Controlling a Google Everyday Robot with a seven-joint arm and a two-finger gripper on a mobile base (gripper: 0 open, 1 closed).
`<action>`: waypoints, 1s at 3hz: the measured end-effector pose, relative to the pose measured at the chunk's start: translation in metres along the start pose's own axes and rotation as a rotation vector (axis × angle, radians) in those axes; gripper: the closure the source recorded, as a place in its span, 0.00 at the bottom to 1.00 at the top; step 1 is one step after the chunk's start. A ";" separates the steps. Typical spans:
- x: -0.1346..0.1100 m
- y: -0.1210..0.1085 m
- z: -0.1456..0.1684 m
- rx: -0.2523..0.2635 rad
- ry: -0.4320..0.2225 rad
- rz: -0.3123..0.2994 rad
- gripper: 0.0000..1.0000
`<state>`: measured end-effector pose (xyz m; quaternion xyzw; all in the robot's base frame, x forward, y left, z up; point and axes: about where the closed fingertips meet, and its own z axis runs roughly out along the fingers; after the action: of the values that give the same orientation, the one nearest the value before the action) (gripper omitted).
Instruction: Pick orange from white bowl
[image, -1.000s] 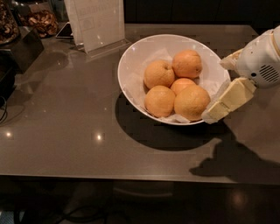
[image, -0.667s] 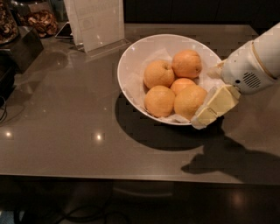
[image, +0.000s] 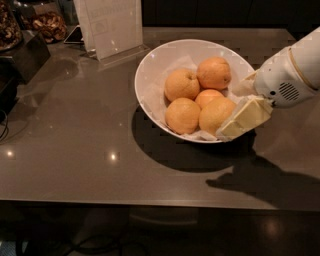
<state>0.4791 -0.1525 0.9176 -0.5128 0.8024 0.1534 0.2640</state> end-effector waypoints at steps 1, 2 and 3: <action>0.000 0.001 0.001 -0.004 -0.002 0.001 0.33; 0.001 -0.001 0.012 -0.018 -0.007 0.019 0.35; 0.002 -0.003 0.017 -0.026 -0.008 0.025 0.33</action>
Offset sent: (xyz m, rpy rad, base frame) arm 0.0090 0.0047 -0.0217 0.0377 0.0413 -0.0189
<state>0.4862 -0.1464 0.9029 -0.5053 0.8058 0.1690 0.2584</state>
